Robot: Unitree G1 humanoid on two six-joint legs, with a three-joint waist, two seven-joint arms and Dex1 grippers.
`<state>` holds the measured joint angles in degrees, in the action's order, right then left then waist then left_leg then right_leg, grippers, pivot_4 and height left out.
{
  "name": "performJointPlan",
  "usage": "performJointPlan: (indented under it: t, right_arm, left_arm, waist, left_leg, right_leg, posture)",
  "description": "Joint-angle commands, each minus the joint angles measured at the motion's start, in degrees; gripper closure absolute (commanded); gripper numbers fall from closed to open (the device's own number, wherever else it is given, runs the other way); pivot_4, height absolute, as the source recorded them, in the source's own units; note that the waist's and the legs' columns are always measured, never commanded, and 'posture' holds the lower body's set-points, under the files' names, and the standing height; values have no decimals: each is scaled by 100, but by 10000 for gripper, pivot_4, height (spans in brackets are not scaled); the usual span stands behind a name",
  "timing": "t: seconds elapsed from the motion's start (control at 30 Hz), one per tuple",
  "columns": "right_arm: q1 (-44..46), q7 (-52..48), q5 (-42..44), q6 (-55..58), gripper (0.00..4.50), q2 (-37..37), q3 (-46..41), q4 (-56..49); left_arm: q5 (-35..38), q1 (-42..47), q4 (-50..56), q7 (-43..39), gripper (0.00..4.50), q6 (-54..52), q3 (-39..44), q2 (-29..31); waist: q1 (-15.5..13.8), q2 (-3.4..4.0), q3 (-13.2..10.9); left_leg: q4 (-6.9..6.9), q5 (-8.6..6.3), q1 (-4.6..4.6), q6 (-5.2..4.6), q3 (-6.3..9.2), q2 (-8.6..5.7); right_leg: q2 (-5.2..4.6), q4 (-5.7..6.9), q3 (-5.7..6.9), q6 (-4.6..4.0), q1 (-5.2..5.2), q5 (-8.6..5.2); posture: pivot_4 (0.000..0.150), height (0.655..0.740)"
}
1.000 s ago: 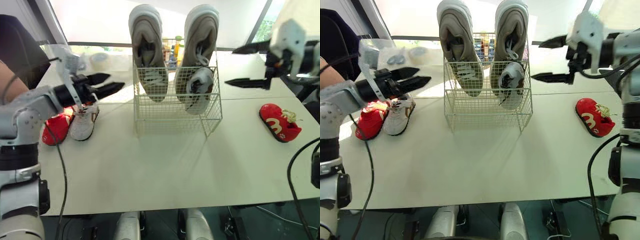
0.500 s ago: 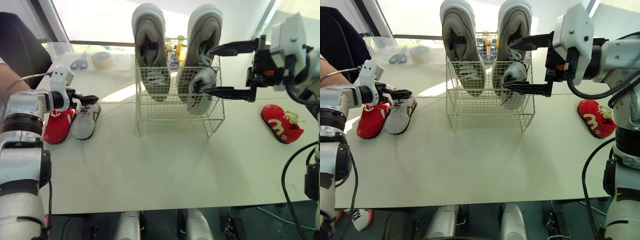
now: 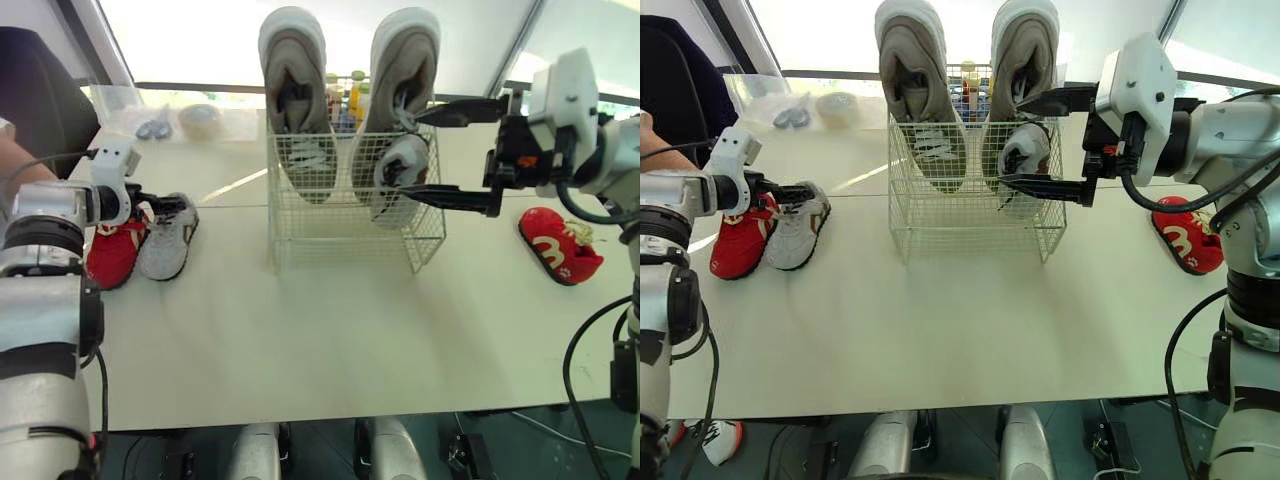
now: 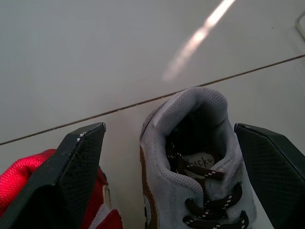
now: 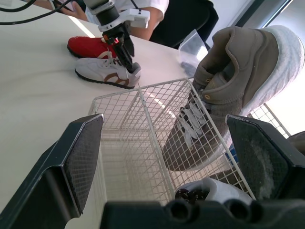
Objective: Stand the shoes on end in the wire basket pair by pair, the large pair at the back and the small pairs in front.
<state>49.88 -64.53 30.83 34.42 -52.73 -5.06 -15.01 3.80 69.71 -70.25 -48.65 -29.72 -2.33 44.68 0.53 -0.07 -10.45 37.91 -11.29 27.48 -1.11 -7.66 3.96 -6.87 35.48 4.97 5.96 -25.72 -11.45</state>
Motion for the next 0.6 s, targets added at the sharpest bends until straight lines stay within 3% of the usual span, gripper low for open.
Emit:
performJointPlan:
  t: [0.03, 0.17, 0.43, 0.53, 0.6]
  right_arm:
    - [94, 51, 80, -73, 798, -56, -166, -114]
    - [125, 65, 75, -96, 798, -43, -134, -86]
    - [170, 116, 18, -128, 0, -69, -100, -68]
    - [151, 148, -9, -132, 0, -86, -101, -74]
    - [144, 171, -5, -113, 0, -85, -110, -89]
  left_arm:
    - [-104, -30, -33, 12, 0, 36, 114, -7]
    - [-210, -100, -105, -10, 0, 34, 118, -133]
    - [-461, -366, -218, 41, 35446, -77, 38, -284]
    - [-305, -302, -212, 253, 42554, -46, 270, -274]
    - [-100, -128, -114, 423, 42652, 106, 560, -289]
  waist:
    - [2, -1, 0]
    - [8, 0, 1]
    - [11, 3, 4]
    - [14, 3, 5]
    - [11, 3, 5]
  left_leg:
    - [1, 0, 0, 0, 0, 0]
    - [1, 0, -1, 0, 0, 0]
    - [1, 0, -5, 0, 0, 0]
    - [1, 0, -6, 0, 0, 0]
    - [1, 0, -6, 0, 0, 0]
  right_leg:
    - [0, 0, 0, 0, 0, 0]
    - [0, 3, 0, 1, 0, 0]
    - [0, 7, 0, 2, 2, 1]
    - [0, 6, 0, 1, 3, 1]
    - [0, 8, 0, 2, 2, 1]
  posture:
    - [1500, 7400]
    - [1500, 7400]
    - [1500, 7400]
    - [1500, 7400]
    - [1500, 7400]
